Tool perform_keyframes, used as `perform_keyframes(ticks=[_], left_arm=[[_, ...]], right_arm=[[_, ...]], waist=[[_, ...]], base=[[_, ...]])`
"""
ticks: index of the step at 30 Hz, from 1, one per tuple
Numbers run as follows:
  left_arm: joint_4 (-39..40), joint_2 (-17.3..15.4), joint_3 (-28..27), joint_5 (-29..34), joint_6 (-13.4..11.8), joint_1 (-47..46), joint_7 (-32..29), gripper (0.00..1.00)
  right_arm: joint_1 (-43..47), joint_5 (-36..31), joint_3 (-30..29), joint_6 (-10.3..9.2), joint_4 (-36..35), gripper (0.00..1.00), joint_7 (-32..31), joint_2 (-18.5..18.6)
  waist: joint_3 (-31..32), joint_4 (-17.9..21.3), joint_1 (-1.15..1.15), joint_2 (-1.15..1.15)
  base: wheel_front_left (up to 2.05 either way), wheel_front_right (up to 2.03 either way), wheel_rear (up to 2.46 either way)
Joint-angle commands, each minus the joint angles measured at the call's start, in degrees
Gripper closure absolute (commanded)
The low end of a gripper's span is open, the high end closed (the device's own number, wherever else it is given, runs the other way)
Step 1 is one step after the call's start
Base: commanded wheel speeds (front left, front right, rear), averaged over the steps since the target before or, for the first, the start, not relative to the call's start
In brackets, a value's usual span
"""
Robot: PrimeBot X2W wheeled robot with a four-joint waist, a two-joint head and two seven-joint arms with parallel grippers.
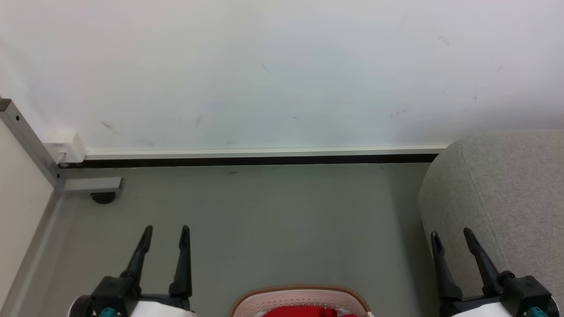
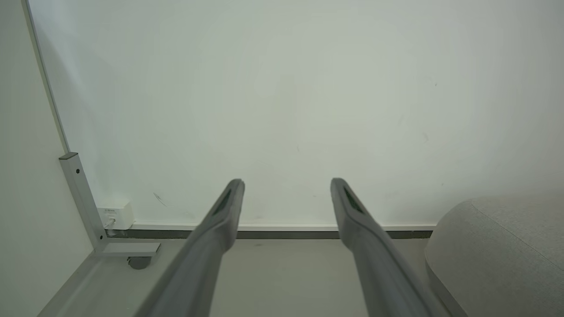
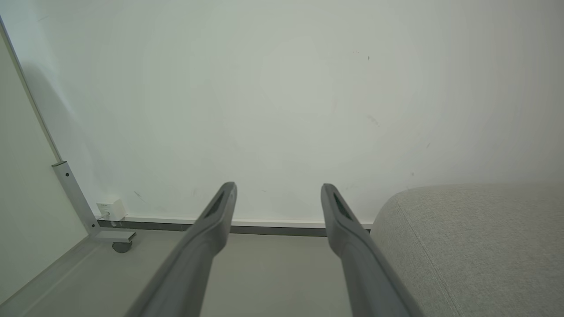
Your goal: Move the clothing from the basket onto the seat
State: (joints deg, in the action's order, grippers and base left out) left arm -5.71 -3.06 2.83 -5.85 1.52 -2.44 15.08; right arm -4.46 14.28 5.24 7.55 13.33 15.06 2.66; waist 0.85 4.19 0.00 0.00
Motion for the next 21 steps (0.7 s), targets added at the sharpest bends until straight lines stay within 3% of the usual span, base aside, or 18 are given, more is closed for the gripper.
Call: perform_keyframes(ticks=[1, 21], left_arm=[[-0.32, -0.12, -0.21, 0.71, 0.21, 0.13, 0.14, 0.0], [-1.66, 0.09, -0.16, -0.96, 0.3, -0.38, 0.14, 0.0]], right_arm=[[-0.32, 0.34, 0.0, -0.12, 0.19, 0.0, 0.17, 0.41], [-0.79, 1.27, 0.04, -0.12, 0.7, 0.0, 0.09, 0.39]], waist=[[0.0, 0.01, 0.0, 0.0], [-0.04, 0.22, 0.0, 0.0]], base=[[0.0, 0.0, 0.0], [0.0, 0.0, 0.0]])
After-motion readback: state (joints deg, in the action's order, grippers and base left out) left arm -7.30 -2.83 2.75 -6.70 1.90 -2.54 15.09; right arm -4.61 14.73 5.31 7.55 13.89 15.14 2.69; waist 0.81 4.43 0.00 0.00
